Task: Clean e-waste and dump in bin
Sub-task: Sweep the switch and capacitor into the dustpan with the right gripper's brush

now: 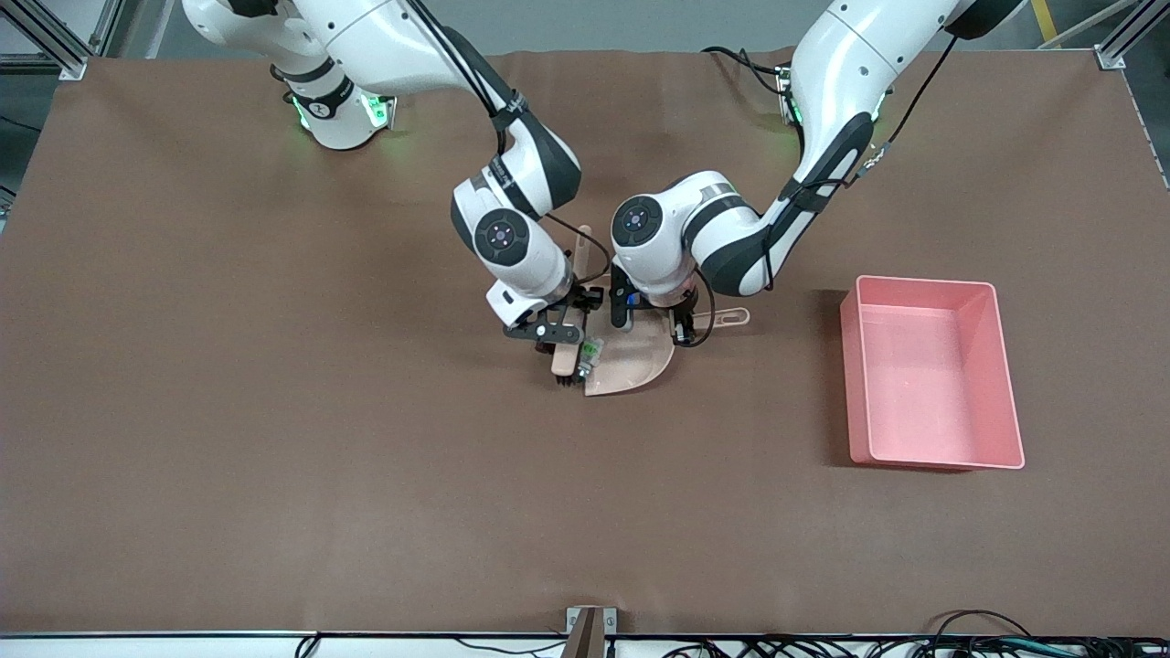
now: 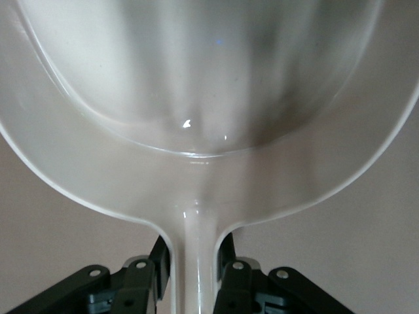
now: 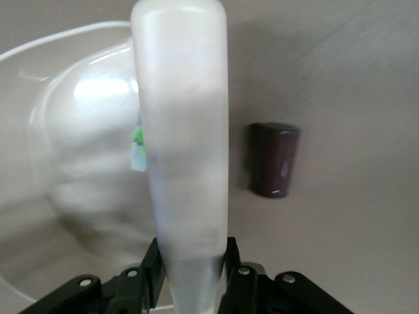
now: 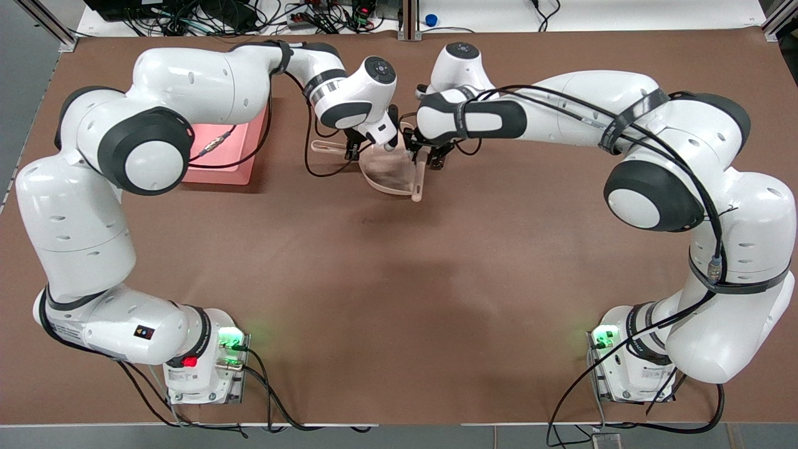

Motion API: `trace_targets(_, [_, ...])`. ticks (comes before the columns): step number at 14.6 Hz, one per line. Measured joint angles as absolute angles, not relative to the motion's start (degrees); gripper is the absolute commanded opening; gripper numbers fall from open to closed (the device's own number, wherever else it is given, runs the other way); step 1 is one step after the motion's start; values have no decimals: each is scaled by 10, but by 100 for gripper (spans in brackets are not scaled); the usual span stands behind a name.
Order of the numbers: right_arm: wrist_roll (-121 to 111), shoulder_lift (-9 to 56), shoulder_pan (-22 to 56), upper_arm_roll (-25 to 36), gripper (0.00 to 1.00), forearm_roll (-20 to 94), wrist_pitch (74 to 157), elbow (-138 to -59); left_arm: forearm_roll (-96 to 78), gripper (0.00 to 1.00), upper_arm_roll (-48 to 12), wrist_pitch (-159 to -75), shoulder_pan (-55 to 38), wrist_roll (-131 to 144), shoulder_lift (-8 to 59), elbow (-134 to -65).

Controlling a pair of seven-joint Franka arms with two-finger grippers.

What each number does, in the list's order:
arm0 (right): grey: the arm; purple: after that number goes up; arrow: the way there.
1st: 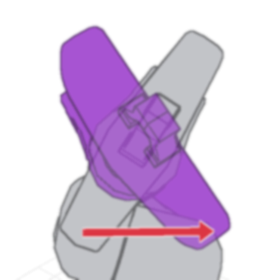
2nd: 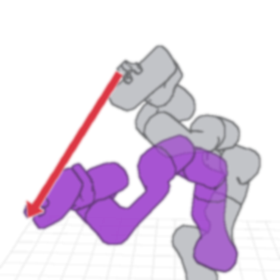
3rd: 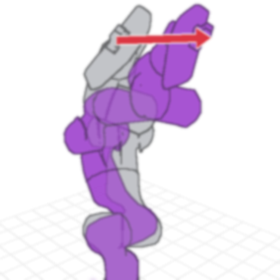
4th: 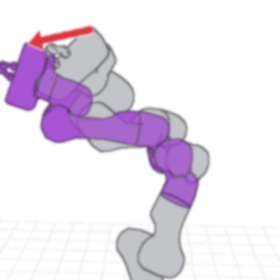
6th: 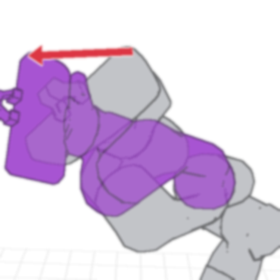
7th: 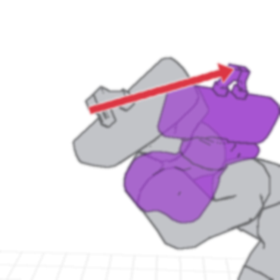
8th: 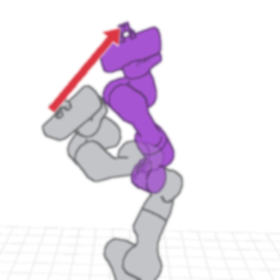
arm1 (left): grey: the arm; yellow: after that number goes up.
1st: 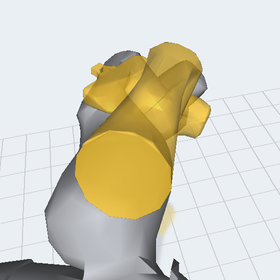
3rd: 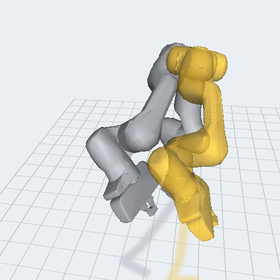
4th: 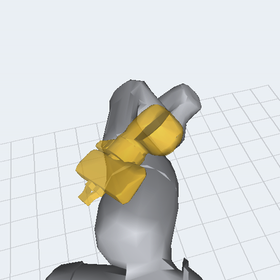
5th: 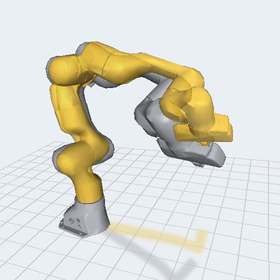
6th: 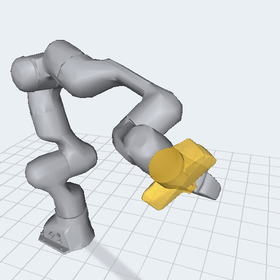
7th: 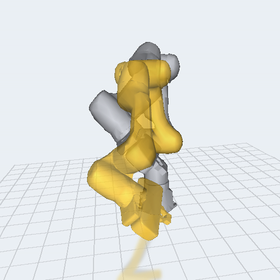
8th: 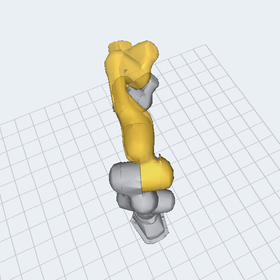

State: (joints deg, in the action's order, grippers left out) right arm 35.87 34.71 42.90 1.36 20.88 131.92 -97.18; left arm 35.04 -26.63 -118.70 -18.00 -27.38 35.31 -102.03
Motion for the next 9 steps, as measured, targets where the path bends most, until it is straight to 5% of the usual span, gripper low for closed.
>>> trace_targets(9, [327, 328, 409, 52, 1, 193, 1231, -974, 350, 2, -266, -1185, -183, -270, 355, -1018])
